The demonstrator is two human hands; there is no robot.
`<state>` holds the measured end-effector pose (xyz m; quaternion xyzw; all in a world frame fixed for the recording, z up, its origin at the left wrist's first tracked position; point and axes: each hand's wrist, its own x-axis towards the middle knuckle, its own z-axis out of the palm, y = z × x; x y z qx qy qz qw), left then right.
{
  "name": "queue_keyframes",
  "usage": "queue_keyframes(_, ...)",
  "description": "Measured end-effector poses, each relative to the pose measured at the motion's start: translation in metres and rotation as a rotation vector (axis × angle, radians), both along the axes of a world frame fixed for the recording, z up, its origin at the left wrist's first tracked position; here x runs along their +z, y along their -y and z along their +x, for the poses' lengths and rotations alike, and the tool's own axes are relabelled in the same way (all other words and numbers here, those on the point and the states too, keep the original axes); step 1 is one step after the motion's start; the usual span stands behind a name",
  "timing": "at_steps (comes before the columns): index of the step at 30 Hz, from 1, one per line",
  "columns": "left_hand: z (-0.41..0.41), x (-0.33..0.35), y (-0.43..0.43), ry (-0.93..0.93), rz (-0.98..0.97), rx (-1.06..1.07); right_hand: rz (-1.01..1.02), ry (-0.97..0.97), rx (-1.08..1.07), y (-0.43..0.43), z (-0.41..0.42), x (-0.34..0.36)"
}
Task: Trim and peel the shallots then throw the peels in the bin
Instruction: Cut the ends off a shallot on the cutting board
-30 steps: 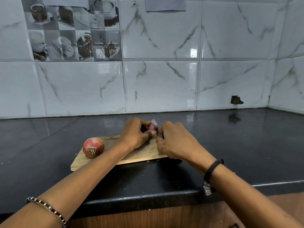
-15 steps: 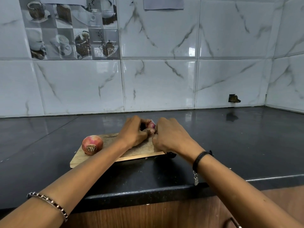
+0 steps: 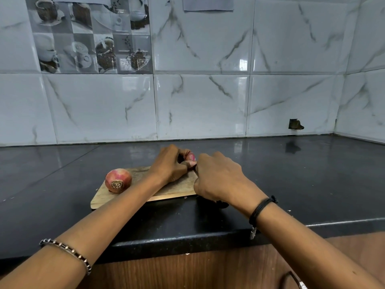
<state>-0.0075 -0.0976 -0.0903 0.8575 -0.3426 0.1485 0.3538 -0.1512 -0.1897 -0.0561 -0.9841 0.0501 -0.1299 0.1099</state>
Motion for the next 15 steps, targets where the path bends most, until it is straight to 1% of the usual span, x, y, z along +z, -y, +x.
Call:
queue_keyframes(3,0.004,0.000,-0.002,-0.015,-0.010,-0.014,-0.032,-0.006,-0.004,-0.002,-0.002,-0.002)
queue_keyframes(7,0.002,-0.001,0.001,0.003,0.021,-0.001,-0.001,-0.027,-0.024,0.004,-0.003,-0.001)
queue_keyframes(15,0.007,-0.003,0.001,-0.052,0.003,-0.011,0.022,-0.030,-0.032,0.015,-0.029,-0.004)
